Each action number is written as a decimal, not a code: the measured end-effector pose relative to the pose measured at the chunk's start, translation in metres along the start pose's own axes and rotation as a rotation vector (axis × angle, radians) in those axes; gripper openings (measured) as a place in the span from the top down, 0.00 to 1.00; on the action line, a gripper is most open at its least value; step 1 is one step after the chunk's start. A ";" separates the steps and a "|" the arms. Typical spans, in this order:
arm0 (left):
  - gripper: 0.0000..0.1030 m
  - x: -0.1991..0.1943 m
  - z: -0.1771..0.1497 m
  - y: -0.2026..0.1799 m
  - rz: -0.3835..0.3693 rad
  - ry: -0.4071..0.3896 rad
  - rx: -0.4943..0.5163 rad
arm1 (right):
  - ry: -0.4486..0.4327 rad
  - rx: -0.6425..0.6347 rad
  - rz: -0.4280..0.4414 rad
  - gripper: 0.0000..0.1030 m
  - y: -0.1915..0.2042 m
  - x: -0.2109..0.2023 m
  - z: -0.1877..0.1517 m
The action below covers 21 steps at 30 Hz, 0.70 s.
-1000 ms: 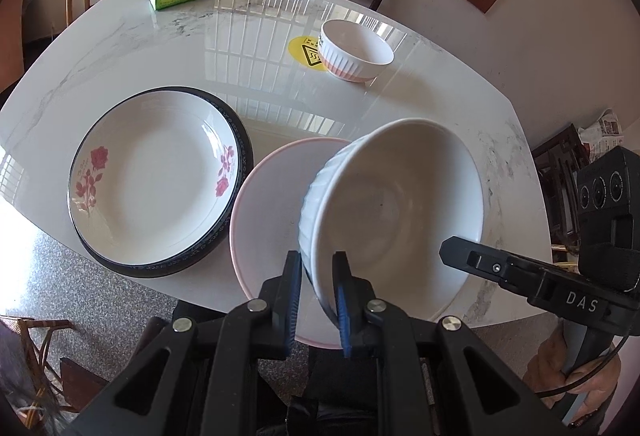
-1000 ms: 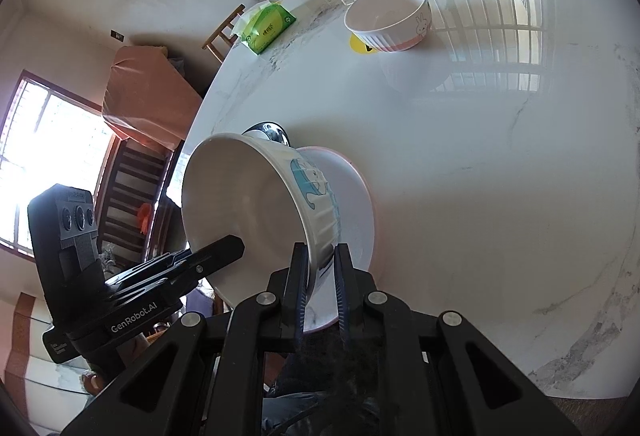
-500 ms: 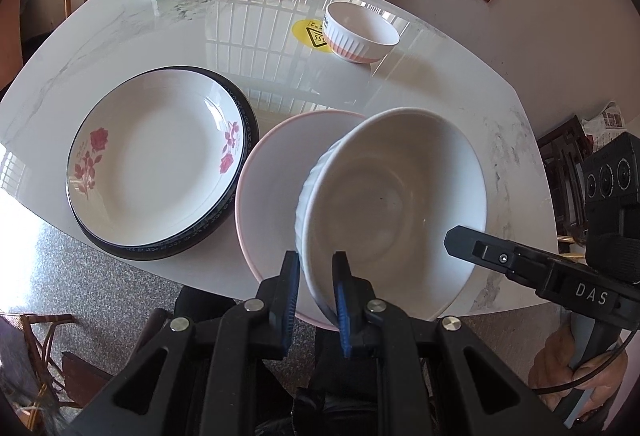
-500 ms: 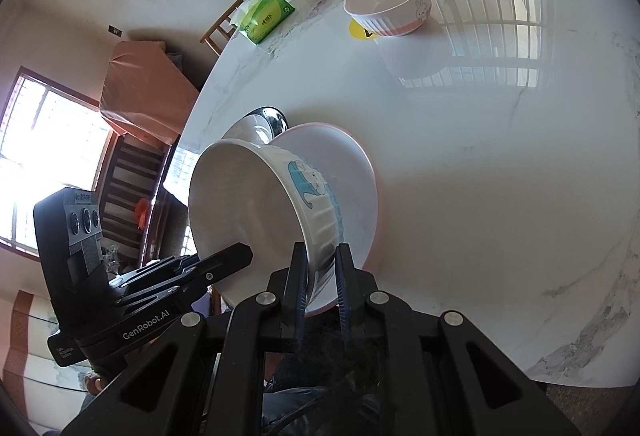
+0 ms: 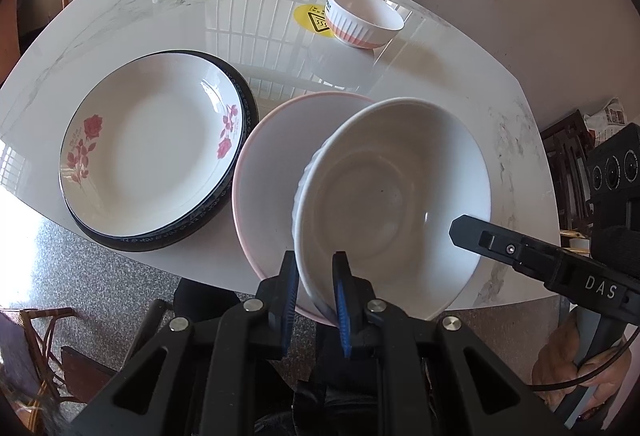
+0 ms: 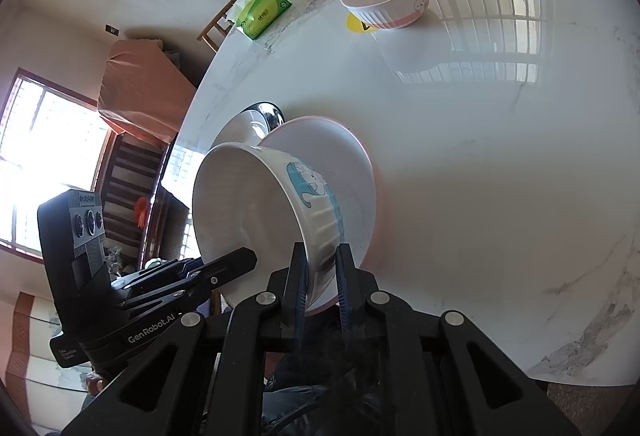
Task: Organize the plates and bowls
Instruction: 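Lift the blue-banded bowl and lower it into the pink bowl, then open both grippers to release the bowl inside the pink bowl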
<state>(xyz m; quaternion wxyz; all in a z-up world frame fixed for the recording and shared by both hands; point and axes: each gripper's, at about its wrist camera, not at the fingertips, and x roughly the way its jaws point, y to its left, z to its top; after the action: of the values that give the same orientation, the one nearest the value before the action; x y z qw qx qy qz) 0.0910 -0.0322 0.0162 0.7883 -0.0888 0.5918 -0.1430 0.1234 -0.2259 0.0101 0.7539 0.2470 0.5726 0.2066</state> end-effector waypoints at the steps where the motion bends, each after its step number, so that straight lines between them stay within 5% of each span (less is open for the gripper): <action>1: 0.84 0.000 0.000 0.000 0.000 0.001 0.000 | 0.001 -0.001 0.000 0.85 0.000 0.000 0.000; 21: 0.80 0.004 0.001 -0.001 0.008 0.003 0.011 | 0.007 0.022 0.005 0.85 -0.008 0.006 0.000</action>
<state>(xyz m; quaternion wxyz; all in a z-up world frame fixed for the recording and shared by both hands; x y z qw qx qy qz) 0.0934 -0.0344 0.0130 0.7884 -0.0819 0.5927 -0.1431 0.1257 -0.2282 0.0007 0.7486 0.2558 0.5770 0.2029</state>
